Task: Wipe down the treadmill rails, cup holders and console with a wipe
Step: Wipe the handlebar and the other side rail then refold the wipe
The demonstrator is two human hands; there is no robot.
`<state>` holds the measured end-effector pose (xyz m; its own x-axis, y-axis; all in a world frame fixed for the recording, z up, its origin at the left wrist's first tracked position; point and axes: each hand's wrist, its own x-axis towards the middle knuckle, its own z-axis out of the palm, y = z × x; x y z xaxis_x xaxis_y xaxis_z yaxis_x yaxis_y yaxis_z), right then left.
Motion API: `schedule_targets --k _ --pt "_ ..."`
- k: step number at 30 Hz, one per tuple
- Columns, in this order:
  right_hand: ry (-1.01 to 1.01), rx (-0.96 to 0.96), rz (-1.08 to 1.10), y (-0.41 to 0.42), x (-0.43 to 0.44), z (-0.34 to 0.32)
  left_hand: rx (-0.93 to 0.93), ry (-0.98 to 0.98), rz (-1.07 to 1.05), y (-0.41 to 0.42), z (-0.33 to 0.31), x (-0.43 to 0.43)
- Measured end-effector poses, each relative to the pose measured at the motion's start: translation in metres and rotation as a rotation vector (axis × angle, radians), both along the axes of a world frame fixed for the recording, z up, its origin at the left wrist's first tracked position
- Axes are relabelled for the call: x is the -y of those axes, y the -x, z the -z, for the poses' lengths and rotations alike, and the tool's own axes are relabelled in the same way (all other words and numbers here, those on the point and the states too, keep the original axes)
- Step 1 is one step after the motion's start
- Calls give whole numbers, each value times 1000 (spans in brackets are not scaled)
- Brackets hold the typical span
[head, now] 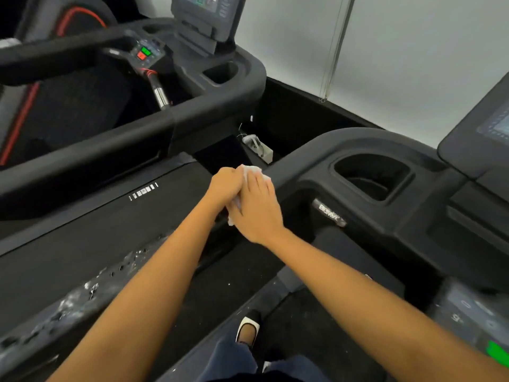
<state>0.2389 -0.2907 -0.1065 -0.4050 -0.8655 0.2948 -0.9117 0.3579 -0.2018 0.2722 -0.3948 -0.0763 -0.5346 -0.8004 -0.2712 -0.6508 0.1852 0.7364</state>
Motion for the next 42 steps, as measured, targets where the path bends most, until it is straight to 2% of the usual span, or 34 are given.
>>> schedule_targets --k 2,3,6,8,9,13,16,18,20,23,26,28,30,32,33,35,38,40,42 --pt "4 -62 -134 38 -1 -4 17 34 17 -12 1 -1" --pt "-20 -92 -115 59 2 -7 27 51 23 -17 2 -2" --pt "-117 -77 149 102 12 -8 73 94 2 -31 6 -7" --pt "-101 0 278 84 21 -11 88 103 -28 -34 8 -8" --pt "-87 15 271 64 23 -15 77 93 -44 -33 8 -7" --pt "-39 7 -138 -12 11 -11 26 17 -157 -31 4 3" --pt "-47 -3 -284 24 5 -11 -47 -69 -156 -37 6 9" --pt "-97 -77 -155 72 7 -10 -105 -109 -133 -44 7 9" --pt "-140 -38 44 105 10 -11 -135 -98 -141 -56 9 8" --pt "-153 70 171 66 19 -13 -165 -113 -178 -77 10 10" --pt "-68 174 4 -37 10 -11 -203 -196 -240 -94 4 14" --pt "-68 181 -181 -87 -8 -3 -111 -157 -241 -103 1 16" --pt "-130 96 -372 -84 -18 1 54 -72 -212 -113 -1 11" --pt "-109 -5 -471 -49 -13 -2 162 -5 -127 -118 1 4" --pt "-78 -19 -440 -29 -9 -4 204 17 -81 -119 2 -1" --pt "-34 -31 -241 15 4 -8 276 72 -35 -119 0 -11" --pt "-73 34 63 35 14 -10 242 52 -44 -123 0 -8" --pt "-48 37 97 -2 16 -14 153 -37 -52 -126 -2 -1" --pt "-46 -29 -44 -52 9 -10 69 -108 -61 -128 -3 3"
